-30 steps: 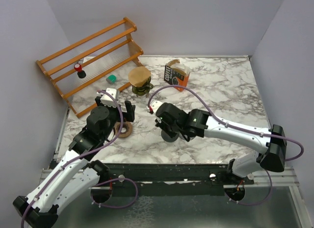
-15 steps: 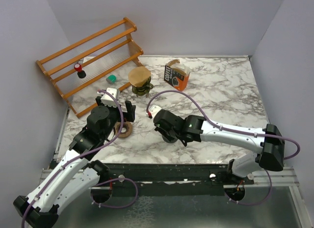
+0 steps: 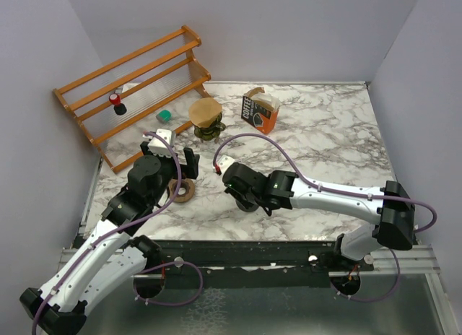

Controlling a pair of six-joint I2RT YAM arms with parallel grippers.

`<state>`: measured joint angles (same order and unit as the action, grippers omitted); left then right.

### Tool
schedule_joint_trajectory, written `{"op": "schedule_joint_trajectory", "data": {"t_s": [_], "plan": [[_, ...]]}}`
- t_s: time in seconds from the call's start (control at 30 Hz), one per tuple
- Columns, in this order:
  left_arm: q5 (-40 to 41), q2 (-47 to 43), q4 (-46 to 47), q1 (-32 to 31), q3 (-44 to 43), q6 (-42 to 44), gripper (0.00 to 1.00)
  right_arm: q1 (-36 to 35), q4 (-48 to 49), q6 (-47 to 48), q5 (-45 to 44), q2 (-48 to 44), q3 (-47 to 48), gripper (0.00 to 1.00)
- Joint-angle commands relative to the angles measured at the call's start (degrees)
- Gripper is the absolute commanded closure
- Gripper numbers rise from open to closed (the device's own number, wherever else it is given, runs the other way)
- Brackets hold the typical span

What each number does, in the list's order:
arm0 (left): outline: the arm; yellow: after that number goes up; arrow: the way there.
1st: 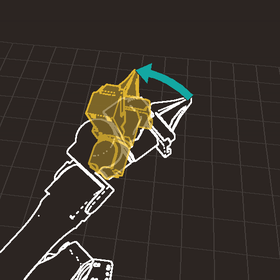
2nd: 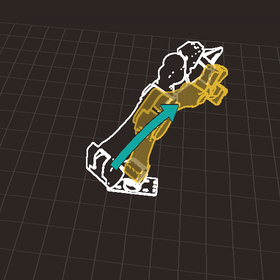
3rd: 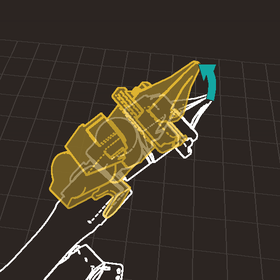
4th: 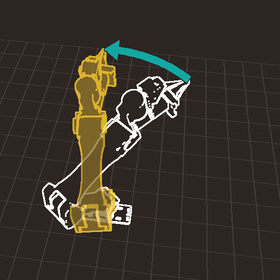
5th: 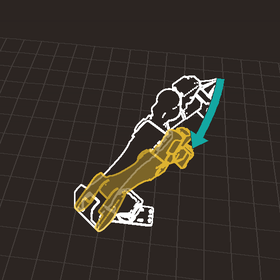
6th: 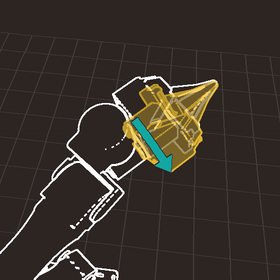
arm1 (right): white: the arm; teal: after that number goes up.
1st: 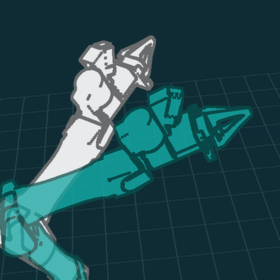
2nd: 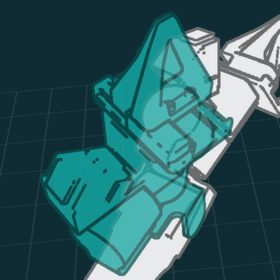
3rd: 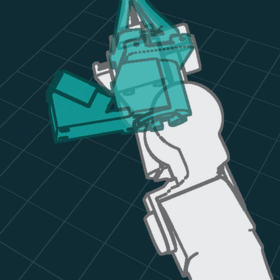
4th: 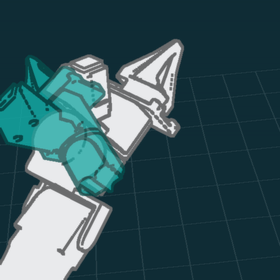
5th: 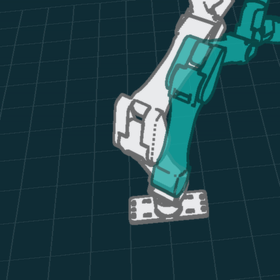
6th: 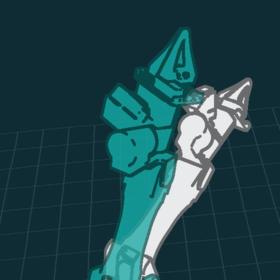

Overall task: Place the coffee filter in the dripper
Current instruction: Place the coffee server at the center of the board, then pick up the dripper holder from the center of the board.

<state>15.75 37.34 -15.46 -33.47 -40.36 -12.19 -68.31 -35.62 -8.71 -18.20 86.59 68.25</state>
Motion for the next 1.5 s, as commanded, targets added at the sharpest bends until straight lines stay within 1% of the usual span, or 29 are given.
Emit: {"op": "schedule_joint_trajectory", "data": {"t_s": [0.0,0.13,0.3,0.53,0.73,0.8,0.87,1.0,1.2,1.47], "plan": [[-1.26,-0.18,1.15,0.25,0.72,-0.39,0.01,-0.68,1.25,-0.85,-1.79,0.69,-0.48,0.92],[-1.33,0.05,1.14,0.3,0.81,-0.48,0.01,-0.68,1.42,-1.05,-1.67,0.69,-0.87,0.88],[-1.43,0.29,1.05,0.34,0.75,-0.47,0.01,-0.68,1.31,-1.31,-1.76,0.69,-1.1,0.86],[-1.1,0.58,0.83,0.34,0.73,-0.56,0.01,-0.77,1.04,-1.57,-2.46,-0.68,-0.49,0.76],[-0.72,2.27,-0.01,0.49,0.33,-0.82,0.01,-0.74,1.04,-0.57,-4.17,-3.47,0.52,0.65],[-0.29,3.03,-0.57,0.5,0.16,-2.2,0.01,-0.77,0.57,-0.17,-5.27,-5.02,1.18,0.63],[0.11,3.61,-1.66,0.44,-0.08,-5.03,0.01,-0.74,0.4,0.31,-6.57,-6.8,1.8,0.58],[2.21,3.8,-5.56,0.49,-0.1,-12.97,0.01,-0.77,0.91,1.44,-8.64,-11.39,2.03,0.55],[8.54,2.47,-14.71,0.43,-0.65,-23.61,0.01,-0.74,3.3,3.12,-8.58,-16.62,1.04,0.53],[14.84,6.16,-21.17,0.43,4.7,-41.74,0.01,-0.75,6.9,5.09,-6.7,-19.66,-0.94,0.53]]}}
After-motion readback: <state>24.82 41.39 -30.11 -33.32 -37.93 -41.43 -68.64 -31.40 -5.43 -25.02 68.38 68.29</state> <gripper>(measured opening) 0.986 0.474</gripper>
